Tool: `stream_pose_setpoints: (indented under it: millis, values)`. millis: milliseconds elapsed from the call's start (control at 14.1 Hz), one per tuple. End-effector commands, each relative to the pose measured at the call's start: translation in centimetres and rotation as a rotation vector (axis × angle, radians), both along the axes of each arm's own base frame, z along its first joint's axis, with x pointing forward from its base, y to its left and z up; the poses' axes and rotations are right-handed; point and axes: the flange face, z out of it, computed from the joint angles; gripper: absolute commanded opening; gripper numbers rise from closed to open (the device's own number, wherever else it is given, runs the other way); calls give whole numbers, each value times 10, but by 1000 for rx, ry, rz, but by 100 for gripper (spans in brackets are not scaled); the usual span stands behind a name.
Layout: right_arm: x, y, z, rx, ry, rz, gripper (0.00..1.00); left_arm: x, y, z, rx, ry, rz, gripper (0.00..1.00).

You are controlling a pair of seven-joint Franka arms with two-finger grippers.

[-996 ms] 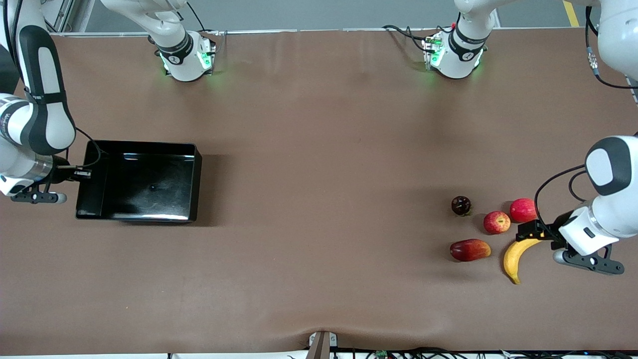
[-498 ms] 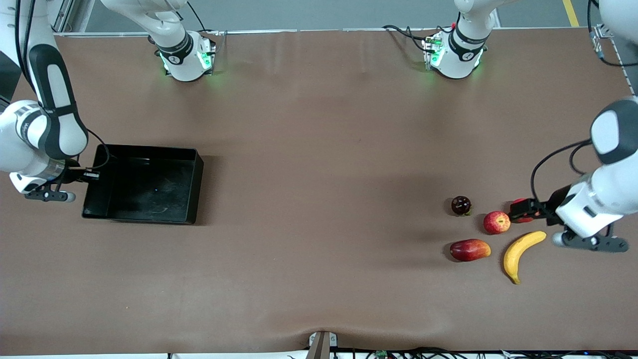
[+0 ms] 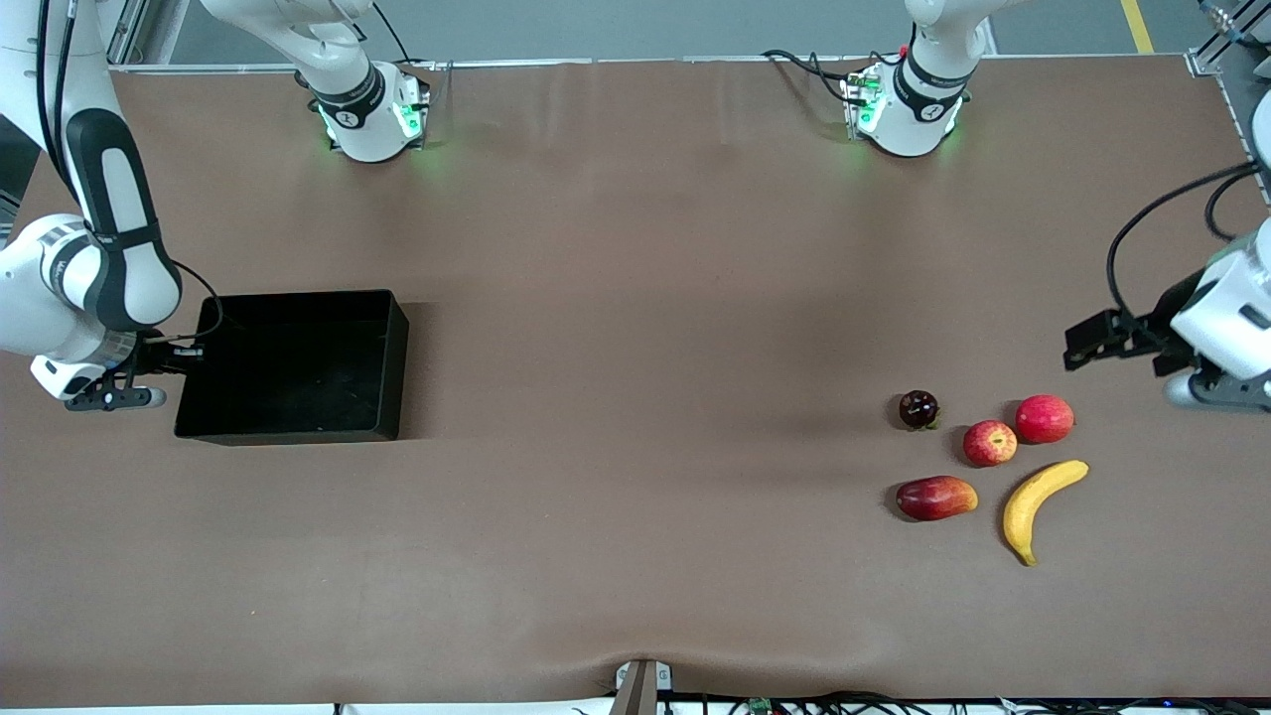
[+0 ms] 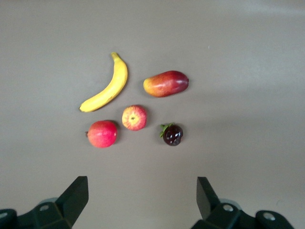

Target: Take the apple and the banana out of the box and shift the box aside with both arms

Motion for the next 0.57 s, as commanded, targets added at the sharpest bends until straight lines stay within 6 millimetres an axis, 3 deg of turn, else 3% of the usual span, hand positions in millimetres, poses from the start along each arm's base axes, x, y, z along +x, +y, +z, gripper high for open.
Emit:
stream_pose_setpoints:
  millis: [0, 213, 498]
  values:
    - [30, 13, 43, 72, 37, 48, 100, -20, 2, 19, 19, 1, 13, 100]
    - [43, 38, 95, 153, 129, 97, 100, -40, -3, 41, 40, 10, 20, 100]
    - [72, 89, 194, 159, 75, 211, 100, -74, -13, 61, 47, -7, 21, 100]
